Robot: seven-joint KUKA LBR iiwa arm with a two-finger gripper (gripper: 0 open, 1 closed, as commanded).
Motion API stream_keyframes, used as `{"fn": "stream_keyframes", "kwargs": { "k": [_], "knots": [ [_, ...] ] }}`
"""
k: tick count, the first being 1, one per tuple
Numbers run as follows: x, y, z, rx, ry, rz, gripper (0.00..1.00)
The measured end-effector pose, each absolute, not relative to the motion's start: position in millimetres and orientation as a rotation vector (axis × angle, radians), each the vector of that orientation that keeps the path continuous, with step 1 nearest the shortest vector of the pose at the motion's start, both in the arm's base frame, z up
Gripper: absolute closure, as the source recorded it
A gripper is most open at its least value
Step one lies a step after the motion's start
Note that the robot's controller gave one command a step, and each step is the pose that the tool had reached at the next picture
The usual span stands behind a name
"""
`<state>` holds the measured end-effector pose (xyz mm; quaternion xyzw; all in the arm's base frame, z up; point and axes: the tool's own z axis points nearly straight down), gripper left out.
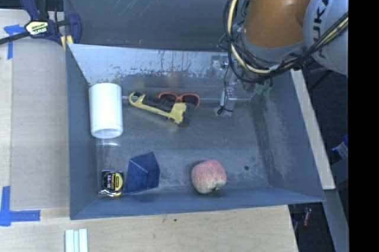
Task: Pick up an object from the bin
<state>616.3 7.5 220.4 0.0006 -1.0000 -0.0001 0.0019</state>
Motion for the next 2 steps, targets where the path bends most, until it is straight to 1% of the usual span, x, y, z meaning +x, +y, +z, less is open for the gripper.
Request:
{"fn": "stream_keyframes", "kwargs": {
  "k": [1, 2],
  "knots": [
    [617.3, 7.6, 225.6, 0.002, -3.146, 0.000, 0.00],
    [611.6, 73.6, 76.0, 0.110, -3.145, -0.001, 0.00]
  ]
}}
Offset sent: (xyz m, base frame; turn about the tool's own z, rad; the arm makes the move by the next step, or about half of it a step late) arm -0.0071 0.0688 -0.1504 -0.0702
